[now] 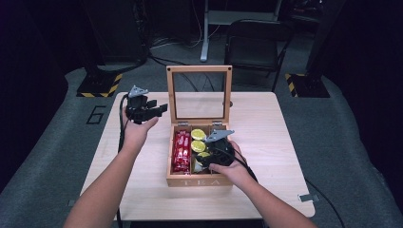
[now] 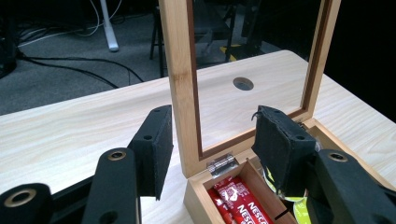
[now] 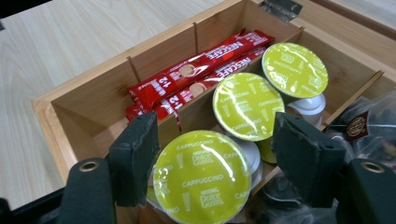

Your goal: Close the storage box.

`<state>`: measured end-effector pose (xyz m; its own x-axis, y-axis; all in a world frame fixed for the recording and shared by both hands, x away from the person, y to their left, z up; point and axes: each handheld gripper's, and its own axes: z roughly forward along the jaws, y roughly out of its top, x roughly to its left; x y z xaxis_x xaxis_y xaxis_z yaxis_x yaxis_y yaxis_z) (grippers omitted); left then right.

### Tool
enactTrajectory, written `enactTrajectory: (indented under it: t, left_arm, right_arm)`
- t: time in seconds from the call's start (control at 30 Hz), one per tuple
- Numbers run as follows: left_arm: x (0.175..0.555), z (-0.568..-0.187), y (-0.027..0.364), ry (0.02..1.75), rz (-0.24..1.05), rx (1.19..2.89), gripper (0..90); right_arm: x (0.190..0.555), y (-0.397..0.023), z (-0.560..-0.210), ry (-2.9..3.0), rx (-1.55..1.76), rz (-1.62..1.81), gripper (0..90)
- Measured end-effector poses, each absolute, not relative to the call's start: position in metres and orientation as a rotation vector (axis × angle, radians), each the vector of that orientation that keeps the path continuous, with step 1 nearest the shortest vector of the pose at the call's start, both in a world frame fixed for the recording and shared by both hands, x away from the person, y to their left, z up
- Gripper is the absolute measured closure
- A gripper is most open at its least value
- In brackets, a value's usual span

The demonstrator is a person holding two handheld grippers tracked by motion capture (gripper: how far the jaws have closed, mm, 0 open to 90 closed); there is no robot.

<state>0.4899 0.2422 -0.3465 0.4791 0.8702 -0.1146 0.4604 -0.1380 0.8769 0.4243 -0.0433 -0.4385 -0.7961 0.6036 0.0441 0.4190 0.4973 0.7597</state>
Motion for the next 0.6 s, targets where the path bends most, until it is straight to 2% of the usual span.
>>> enactTrajectory:
  t: [0.6]
  left_arm:
    - [0.49, -0.35, 0.241, 1.138, 0.53, 1.774, 46.8]
  right_arm:
    - [0.421, -0.042, -0.45, 2.559, 0.84, 1.139, 30.4]
